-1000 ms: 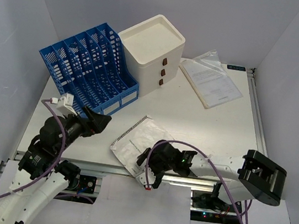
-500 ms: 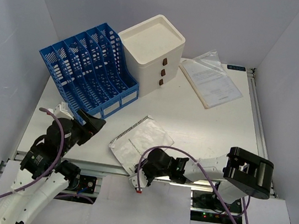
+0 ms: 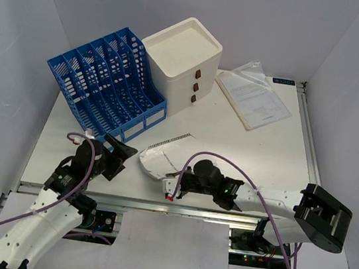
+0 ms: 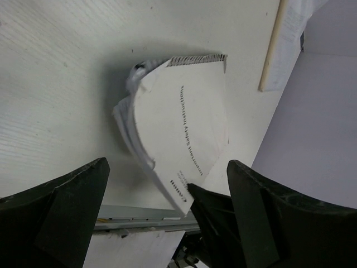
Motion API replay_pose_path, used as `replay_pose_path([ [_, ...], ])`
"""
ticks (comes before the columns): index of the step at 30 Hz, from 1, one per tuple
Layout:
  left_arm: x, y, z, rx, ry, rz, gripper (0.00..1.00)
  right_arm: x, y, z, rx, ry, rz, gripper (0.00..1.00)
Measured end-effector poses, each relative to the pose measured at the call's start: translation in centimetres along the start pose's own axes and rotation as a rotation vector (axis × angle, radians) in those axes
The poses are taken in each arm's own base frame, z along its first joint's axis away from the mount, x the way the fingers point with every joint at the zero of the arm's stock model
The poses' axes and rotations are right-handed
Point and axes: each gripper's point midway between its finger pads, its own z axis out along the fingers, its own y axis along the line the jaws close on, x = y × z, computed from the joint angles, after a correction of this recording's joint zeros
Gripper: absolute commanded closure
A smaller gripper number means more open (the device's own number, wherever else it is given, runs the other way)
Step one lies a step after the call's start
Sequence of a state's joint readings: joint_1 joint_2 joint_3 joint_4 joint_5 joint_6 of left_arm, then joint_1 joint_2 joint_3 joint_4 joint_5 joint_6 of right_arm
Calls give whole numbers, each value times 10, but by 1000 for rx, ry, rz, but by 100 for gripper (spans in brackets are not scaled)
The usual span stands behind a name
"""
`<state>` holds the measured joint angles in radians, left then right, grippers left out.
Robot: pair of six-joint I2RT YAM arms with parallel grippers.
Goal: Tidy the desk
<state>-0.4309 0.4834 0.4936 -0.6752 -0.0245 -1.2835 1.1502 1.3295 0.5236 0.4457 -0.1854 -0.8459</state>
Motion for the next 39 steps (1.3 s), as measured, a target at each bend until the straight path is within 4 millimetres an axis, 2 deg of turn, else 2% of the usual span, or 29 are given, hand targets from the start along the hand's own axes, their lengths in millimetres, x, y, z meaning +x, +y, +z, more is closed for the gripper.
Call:
replay_pose_path([
  [4, 13, -1, 17, -16, 78, -42, 2, 5, -18, -7, 57, 10, 57, 92],
  [11, 39, -4, 49, -36, 223, -125, 2, 2, -19, -8, 65, -1, 89, 92],
  [16, 65, 8, 75, -121, 324, -142, 7, -3, -22, -11, 75, -14, 93, 92],
  [19, 79, 9, 83, -147, 369, -136, 41, -8, -26, -14, 87, -29, 95, 92],
  [22, 86, 0, 90, -135, 396, -129, 80, -12, -25, -15, 79, -45, 101, 92],
  [23, 87, -4, 93, -126, 401, -128, 86, -13, -24, -15, 74, -50, 103, 90],
  [26, 87, -24, 96, -63, 407, -128, 91, -14, -15, -15, 26, -55, 112, 74],
  [29, 86, -48, 92, 15, 406, -92, 98, -21, -13, -19, -2, -78, 96, 17],
  [30, 87, -54, 91, 35, 406, -77, 100, -24, -14, -20, -10, -89, 88, 7],
  [32, 87, -61, 85, 71, 403, -37, 100, -34, -18, -24, -34, -113, 64, 2],
  [35, 82, -74, 69, 152, 378, 64, 100, -46, -29, -33, -63, -139, 23, 6],
  [39, 56, -108, 41, 232, 265, 225, 100, -49, -50, -54, -50, -125, 8, 9],
])
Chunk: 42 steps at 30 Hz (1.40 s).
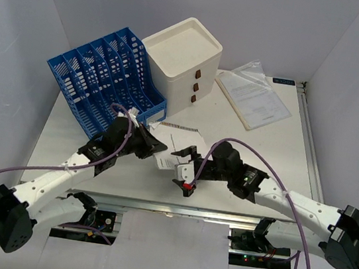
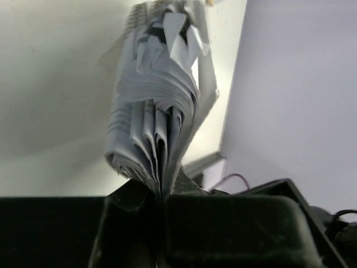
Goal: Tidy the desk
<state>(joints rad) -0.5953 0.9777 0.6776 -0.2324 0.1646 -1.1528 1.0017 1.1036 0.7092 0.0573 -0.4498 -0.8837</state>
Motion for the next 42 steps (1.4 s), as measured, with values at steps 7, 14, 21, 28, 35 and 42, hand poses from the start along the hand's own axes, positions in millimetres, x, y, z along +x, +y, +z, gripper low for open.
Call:
replay_pose_path([
  [7, -83, -84, -62, 9, -311, 274, 100, 11, -37, -40, 120, 68, -3, 9],
  [14, -147, -133, -125, -87, -566, 339, 100, 32, -45, -54, 165, 129, 29, 10],
  [21, -189, -139, -131, -265, -672, 327, 100, 46, -45, -59, 190, 151, 60, 10],
  [28, -202, -121, -111, -396, -645, 339, 100, 52, -49, -65, 217, 156, 84, 10],
  [35, -226, -147, -119, -466, -696, 241, 100, 50, -46, -64, 219, 135, 85, 10],
  [42, -213, -118, -105, -570, -625, 177, 100, 52, -46, -64, 224, 132, 84, 10],
])
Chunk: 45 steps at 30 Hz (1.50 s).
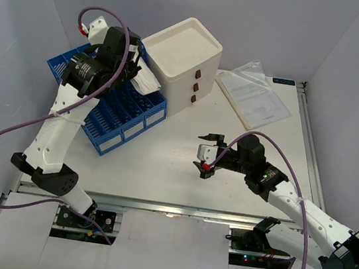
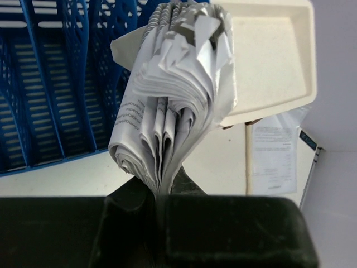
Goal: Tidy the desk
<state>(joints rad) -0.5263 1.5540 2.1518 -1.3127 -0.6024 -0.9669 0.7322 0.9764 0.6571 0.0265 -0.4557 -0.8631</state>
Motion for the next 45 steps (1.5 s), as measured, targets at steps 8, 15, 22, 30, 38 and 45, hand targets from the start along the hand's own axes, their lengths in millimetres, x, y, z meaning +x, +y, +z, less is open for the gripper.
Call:
replay_pose_path([
  [8, 13, 16, -26, 76, 67, 37, 100, 0, -1, 0, 1, -4, 0, 10],
  [15, -1, 21, -44, 134, 24, 37, 100, -2, 1, 0, -6, -15, 2, 10],
  [22, 23, -31, 7, 155, 105, 132, 100, 1, 1, 0, -3, -10, 5, 10],
  [30, 46, -24, 36, 79, 160, 269, 100, 2, 1, 0, 0, -12, 4, 10],
  [38, 39, -3, 38, 7, 109, 348, 100, 2, 2, 1, -5, -18, 4, 10],
  [45, 33, -9, 48, -17, 80, 388, 100, 3, 3, 2, -10, -17, 7, 10],
])
